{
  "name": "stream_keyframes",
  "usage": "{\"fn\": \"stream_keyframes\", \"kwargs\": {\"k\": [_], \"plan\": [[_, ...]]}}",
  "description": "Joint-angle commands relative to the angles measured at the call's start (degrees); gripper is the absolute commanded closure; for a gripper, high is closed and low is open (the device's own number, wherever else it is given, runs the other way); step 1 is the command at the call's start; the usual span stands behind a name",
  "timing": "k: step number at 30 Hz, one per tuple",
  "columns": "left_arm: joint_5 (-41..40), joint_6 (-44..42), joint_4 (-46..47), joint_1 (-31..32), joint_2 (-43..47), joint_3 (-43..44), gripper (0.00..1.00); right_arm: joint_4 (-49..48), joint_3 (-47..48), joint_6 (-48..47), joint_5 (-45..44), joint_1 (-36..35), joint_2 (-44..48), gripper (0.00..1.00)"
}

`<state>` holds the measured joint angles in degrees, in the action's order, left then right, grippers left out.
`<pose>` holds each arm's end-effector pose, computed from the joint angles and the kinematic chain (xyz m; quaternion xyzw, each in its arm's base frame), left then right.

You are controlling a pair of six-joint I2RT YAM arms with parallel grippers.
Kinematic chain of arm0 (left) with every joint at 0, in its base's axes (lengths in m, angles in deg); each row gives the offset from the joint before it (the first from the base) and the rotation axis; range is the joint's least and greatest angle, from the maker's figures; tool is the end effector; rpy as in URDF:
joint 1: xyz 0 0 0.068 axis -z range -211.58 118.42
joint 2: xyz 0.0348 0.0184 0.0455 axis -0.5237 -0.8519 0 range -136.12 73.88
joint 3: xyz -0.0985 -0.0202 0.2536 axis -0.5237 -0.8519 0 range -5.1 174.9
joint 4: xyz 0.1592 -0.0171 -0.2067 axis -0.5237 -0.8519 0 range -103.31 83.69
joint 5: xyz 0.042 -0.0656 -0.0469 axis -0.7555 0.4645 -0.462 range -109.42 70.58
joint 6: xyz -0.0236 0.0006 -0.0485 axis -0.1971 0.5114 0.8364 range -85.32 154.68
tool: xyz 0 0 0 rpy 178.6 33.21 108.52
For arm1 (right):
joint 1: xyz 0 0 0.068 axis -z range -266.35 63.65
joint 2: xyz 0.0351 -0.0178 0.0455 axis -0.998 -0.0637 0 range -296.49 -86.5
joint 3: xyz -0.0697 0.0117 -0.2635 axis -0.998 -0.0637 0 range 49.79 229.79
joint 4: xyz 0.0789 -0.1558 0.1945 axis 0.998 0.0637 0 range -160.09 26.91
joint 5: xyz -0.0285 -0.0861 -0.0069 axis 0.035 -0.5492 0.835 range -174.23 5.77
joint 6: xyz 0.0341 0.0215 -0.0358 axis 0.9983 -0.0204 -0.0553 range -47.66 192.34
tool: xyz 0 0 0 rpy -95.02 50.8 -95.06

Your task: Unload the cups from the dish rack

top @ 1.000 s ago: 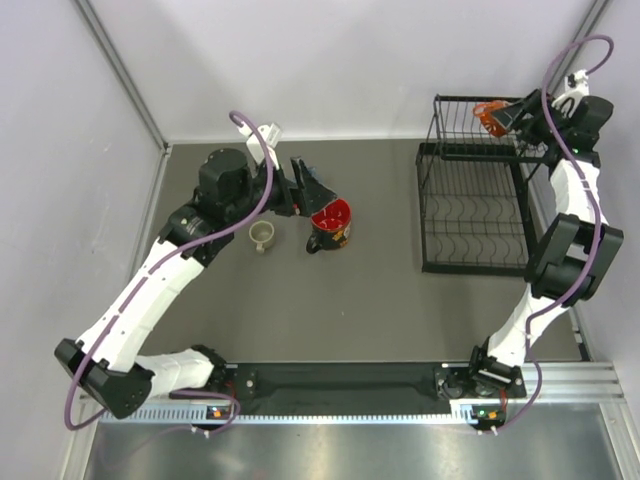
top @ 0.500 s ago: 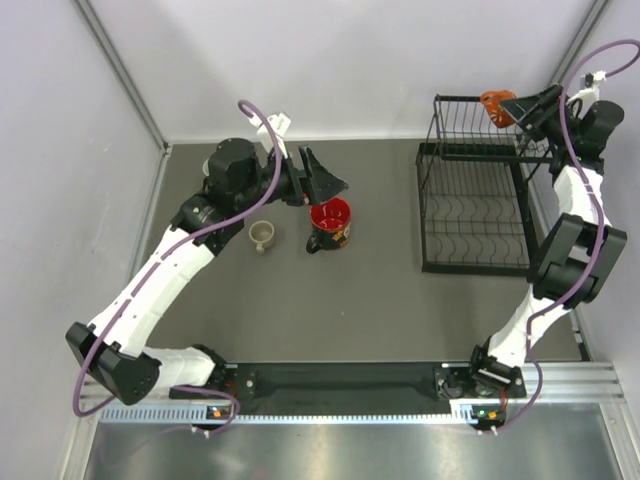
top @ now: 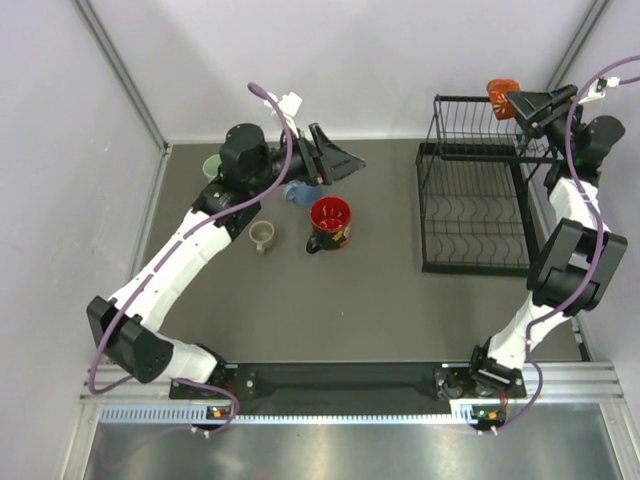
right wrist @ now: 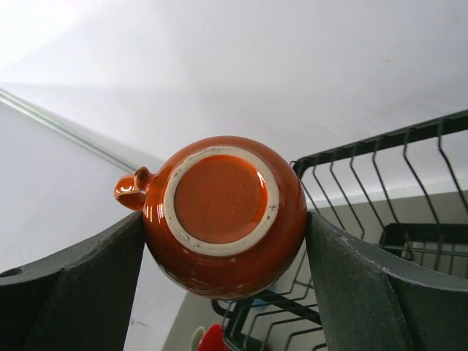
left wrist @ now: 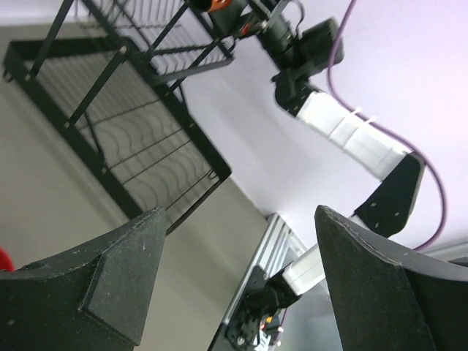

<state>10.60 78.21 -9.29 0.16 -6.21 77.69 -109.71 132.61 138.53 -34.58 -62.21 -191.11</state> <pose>0.2639 -0.1842 0.4445 0.1114 0.6999 -0.5614 0.4274 0.4023 -0.1506 0.3635 0.1398 0.6175 0.4940 0.5959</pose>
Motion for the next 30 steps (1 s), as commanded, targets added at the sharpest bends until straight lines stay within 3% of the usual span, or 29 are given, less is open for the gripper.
{"fn": "stream_keyframes", "kwargs": {"k": [1,10,17,22,30], "plan": [[2.6,2.6,10.3,-0.4,-0.4,3.0,0.13,-12.0,0.0,6.2,-0.3,0.6,5.0,1.00],[3.7,2.7,19.6,-0.4,-5.8,2.9,0.14,-26.9,-5.1,18.7,-2.1,-1.3,6.7,1.00],[4.6,1.1,29.2,-0.2,-13.9,7.1,0.16,-37.2,-14.2,26.2,-4.2,-4.6,10.7,1.00],[7.2,4.6,36.8,0.9,-23.1,12.7,0.20,-37.9,-17.9,26.3,-4.1,-7.2,15.0,1.00],[6.6,3.0,37.3,5.0,-30.2,21.5,0.26,-38.4,-23.8,25.0,-6.5,-13.3,20.2,1.00]]}}
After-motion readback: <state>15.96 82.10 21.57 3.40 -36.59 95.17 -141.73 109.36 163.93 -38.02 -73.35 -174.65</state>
